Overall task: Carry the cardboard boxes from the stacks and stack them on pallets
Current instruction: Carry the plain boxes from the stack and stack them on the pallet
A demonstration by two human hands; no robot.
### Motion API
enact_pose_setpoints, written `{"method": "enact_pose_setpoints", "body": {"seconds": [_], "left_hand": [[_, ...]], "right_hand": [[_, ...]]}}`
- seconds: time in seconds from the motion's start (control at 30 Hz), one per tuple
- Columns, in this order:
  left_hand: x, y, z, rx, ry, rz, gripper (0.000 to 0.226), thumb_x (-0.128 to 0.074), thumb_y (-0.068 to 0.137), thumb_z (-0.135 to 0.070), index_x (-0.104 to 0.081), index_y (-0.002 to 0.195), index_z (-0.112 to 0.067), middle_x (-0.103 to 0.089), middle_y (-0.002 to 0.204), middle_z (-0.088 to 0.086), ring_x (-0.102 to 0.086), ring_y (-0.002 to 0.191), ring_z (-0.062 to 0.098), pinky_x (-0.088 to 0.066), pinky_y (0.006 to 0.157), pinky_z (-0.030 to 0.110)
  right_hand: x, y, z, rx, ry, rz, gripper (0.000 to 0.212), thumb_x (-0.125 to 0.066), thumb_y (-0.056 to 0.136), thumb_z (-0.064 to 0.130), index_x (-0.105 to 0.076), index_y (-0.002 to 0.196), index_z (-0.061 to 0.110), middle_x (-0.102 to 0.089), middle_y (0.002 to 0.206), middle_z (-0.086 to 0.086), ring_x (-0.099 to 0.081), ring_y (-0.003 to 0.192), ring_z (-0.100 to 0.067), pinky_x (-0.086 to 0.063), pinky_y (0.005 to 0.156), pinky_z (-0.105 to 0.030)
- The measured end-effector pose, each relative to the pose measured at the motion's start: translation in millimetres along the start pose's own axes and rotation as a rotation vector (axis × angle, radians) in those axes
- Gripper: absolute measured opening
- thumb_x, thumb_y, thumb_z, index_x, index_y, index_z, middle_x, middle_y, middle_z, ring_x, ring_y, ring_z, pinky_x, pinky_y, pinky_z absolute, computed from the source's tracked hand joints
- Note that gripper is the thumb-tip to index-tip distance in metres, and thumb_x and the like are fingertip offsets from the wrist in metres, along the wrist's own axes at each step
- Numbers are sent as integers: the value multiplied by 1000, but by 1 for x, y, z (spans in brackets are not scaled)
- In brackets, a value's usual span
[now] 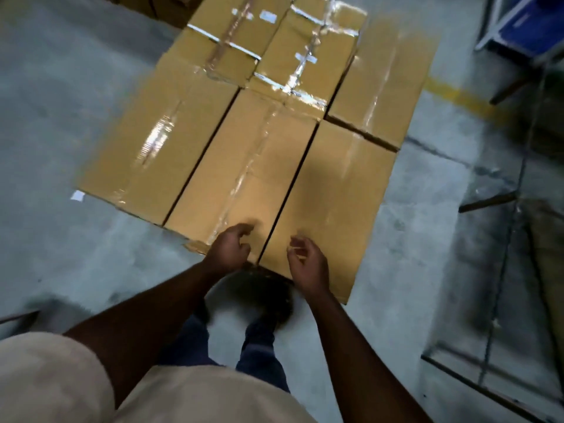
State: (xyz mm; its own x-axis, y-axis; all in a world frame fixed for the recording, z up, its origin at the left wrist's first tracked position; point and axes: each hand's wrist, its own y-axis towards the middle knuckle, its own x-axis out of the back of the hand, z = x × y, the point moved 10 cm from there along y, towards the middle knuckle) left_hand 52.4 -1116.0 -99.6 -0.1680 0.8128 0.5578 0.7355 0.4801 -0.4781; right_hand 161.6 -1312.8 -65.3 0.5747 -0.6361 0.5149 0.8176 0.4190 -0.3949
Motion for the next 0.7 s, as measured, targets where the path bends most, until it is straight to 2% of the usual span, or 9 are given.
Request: {"method": "enact_pose_setpoints", "body": {"seconds": [0.03, 0.1, 0.17, 0.33, 0.4, 0.47, 0.53, 0.6, 0.7], "left_hand": [[-4, -3, 4, -6, -46, -4, 46, -65, 87, 1, -65, 131, -12, -67, 129, 5, -63, 116, 22, -46, 99, 24], [81, -29, 52, 25, -175, -102, 39, -62, 88, 4, -68, 122, -14, -70, 121, 3, -65, 113, 21, -51, 101, 30], [84, -28, 57, -9, -220, -66, 33, -62, 90, 5, -69, 115, -16, -71, 115, 1, -67, 110, 17, -54, 97, 27], [243, -35, 194, 45, -248, -182, 31, -66, 93, 2, -68, 117, -17, -72, 113, 0, -69, 106, 17, -45, 85, 6], [313, -36, 237, 52, -273, -268, 29, -67, 92, 3, -71, 118, -11, -73, 112, 1, -70, 103, 16, -46, 87, 11], [378, -46, 275, 51, -333, -346, 30, -67, 91, 4, -72, 112, -16, -74, 107, -4, -70, 99, 5, -50, 93, 17], [437, -56, 301, 76, -398, -422, 34, -65, 90, 6, -70, 105, -24, -74, 102, -10, -68, 95, -7, -51, 93, 16], [493, -59, 327, 102, -457, -479, 36, -63, 92, 6, -68, 100, -28, -75, 100, -7, -69, 94, -8, -50, 90, 15], [561, -44, 354, 131, -525, -519, 32, -63, 95, 4, -69, 101, -27, -76, 102, 3, -71, 93, -4, -51, 87, 14]], "right_hand": [[-1, -6, 1, -15, 44, 22, 22, -65, 101, 23, -71, 121, 28, -72, 116, 12, -67, 104, -4, -57, 89, -28], [-66, -23, 90, 62, 77, 103, 22, -63, 102, 20, -72, 121, 28, -73, 116, 16, -65, 108, 1, -54, 90, -20], [-74, -18, 108, 35, 188, 68, 22, -64, 101, 19, -73, 119, 28, -73, 115, 17, -65, 109, 2, -54, 92, -19], [-249, -8, 240, 71, 192, 200, 16, -69, 98, 24, -74, 112, 30, -76, 109, 11, -70, 103, -8, -59, 93, -34], [-311, 1, 285, 97, 187, 224, 15, -71, 95, 26, -75, 109, 30, -77, 105, 7, -72, 100, -15, -60, 91, -43], [-369, 4, 326, 112, 188, 257, 16, -71, 90, 32, -75, 106, 32, -78, 103, 3, -73, 99, -22, -60, 90, -50], [-415, 4, 367, 127, 209, 303, 14, -71, 92, 26, -75, 105, 29, -78, 103, 0, -74, 98, -24, -59, 88, -48], [-455, 6, 416, 136, 250, 347, 14, -69, 97, 15, -74, 104, 26, -78, 102, -3, -75, 92, -20, -58, 81, -41], [-501, 27, 473, 160, 270, 404, 16, -68, 99, 11, -74, 102, 25, -78, 98, -3, -73, 85, -15, -54, 75, -33]]}}
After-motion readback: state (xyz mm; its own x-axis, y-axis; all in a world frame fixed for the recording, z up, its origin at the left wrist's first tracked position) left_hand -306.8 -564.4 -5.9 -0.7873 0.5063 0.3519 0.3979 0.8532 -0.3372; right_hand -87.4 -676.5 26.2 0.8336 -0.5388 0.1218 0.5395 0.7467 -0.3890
